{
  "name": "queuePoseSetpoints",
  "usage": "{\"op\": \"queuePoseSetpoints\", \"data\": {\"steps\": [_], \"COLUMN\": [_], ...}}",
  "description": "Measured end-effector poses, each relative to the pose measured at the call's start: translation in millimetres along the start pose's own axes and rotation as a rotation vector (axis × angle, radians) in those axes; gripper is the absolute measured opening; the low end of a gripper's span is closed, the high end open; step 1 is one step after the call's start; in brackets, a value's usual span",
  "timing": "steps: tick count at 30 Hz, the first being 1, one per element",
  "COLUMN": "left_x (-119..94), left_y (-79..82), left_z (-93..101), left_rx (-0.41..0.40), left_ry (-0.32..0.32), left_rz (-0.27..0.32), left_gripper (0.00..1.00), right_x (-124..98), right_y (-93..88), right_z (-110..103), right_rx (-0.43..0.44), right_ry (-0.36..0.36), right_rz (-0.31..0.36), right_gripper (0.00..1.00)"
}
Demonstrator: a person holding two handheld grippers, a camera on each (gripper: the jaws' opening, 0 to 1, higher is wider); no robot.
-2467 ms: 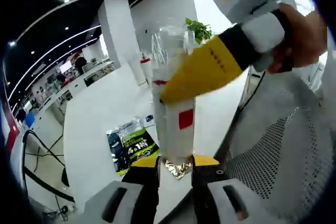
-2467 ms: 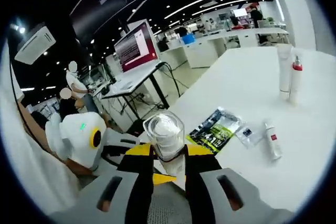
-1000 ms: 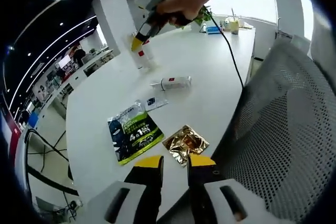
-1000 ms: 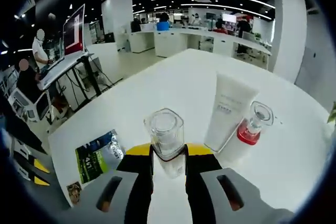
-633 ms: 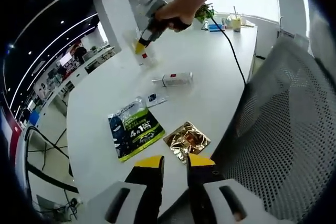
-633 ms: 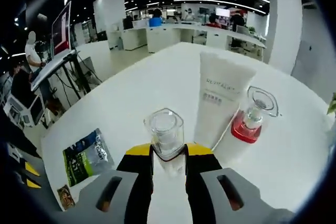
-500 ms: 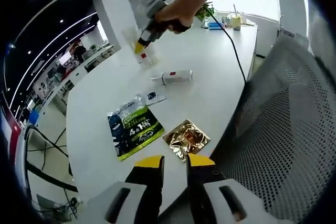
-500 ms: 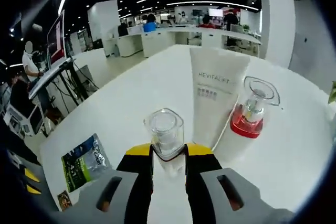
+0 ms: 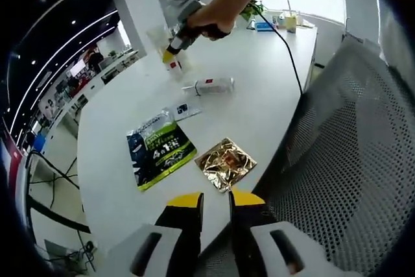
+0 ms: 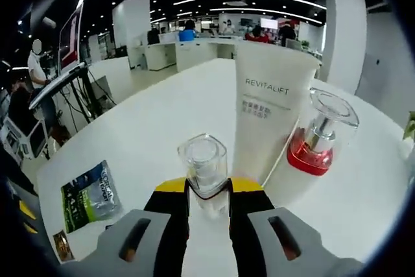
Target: Arrange the skincare products in the storage area until every visible bottle or jar stands upright without overlapping.
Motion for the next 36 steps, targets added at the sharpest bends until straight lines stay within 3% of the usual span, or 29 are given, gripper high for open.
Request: {"op": "queuePoseSetpoints", "data": {"steps": [12, 20, 22, 23, 27, 36], "left_x": [2.0, 2.1, 2.1, 2.4, 2.3, 3.2], "left_y": [-2.5, -3.3, -2.7, -2.9, -2.5, -2.1], "left_z": [1.2, 1.3, 1.0, 1.2, 1.1, 2.2], "left_rx": [-0.006, -0.005, -0.003, -0.003, -0.003, 0.001], "left_ry": [-0.002, -0.001, 0.002, 0.003, 0.004, 0.001], "left_rz": [-0.008, -0.014, -0.010, -0.011, -0.007, -0.005], "left_gripper": [0.16, 0.16, 0.16, 0.16, 0.16, 0.15], "right_x": [5.4, 6.9, 8.9, 10.4, 10.7, 11.3], "right_y": [1.7, 4.3, 3.4, -3.8, -5.1, -13.9], "right_z": [5.7, 4.8, 5.4, 4.4, 4.8, 9.1], "right_rx": [0.014, 0.011, 0.004, -0.003, 0.000, 0.020], "right_ry": [0.003, -0.032, -0.034, -0.030, -0.040, -0.064], "right_rz": [0.072, 0.078, 0.058, -0.012, 0.003, -0.056], "right_gripper": [0.20, 0.21, 0.21, 0.22, 0.24, 0.26]}}
Point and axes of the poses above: the point that each gripper's makers call its tool centre point, and the gripper's own axes: x roughly forward along the fingers, z roughly to its right, y roughly out of its top, the point moved 5 cm from there along -x, roughly backward along the fingers, and after that the axes turned 15 degrees about -z, right-handed, at the moved point
